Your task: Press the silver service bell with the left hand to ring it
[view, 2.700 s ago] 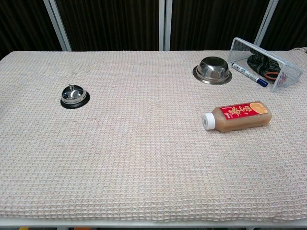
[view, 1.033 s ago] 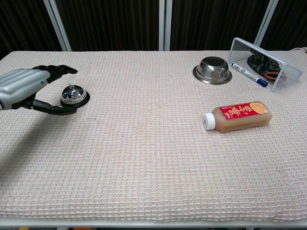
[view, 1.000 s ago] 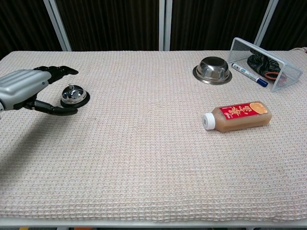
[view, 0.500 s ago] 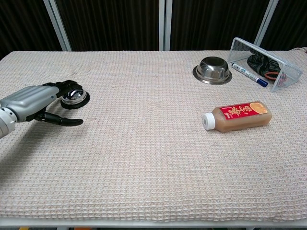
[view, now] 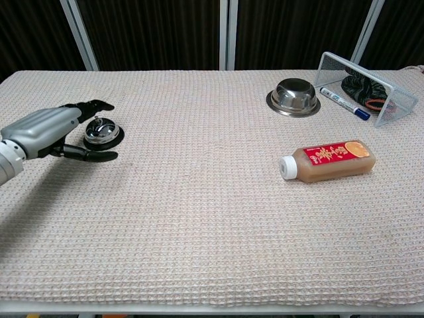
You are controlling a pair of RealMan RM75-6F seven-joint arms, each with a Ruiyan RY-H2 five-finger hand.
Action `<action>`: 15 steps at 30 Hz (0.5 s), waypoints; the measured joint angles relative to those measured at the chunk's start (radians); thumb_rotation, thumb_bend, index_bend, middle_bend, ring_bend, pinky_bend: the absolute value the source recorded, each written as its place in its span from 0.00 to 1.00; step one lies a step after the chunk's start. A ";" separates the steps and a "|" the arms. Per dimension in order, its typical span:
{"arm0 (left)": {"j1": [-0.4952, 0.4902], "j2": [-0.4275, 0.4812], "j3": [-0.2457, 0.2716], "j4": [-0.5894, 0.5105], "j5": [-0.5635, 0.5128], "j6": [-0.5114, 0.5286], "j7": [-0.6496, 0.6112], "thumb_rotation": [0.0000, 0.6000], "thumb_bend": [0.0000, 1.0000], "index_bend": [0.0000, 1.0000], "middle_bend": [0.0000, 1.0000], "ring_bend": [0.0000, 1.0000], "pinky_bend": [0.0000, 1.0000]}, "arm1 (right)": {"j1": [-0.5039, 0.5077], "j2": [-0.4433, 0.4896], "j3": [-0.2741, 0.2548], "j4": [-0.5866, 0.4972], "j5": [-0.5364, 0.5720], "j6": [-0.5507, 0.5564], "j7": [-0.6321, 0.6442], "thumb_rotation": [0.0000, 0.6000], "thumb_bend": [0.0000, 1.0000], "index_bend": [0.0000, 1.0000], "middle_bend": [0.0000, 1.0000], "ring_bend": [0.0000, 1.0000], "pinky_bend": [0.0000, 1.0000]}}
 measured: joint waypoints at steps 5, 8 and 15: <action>-0.003 0.002 0.011 -0.009 -0.034 -0.063 0.036 0.33 0.00 0.00 0.00 0.00 0.00 | -0.002 0.003 0.001 0.002 0.004 0.002 0.004 1.00 0.24 0.00 0.00 0.00 0.00; -0.005 0.001 0.003 -0.014 -0.034 -0.043 0.045 0.33 0.00 0.00 0.00 0.00 0.00 | -0.004 0.004 0.002 0.004 0.005 0.005 0.009 1.00 0.24 0.00 0.00 0.00 0.00; -0.012 -0.008 -0.012 -0.001 -0.008 0.038 0.010 0.33 0.00 0.00 0.00 0.00 0.00 | -0.002 0.000 0.000 0.009 0.003 0.000 0.014 1.00 0.24 0.00 0.00 0.00 0.00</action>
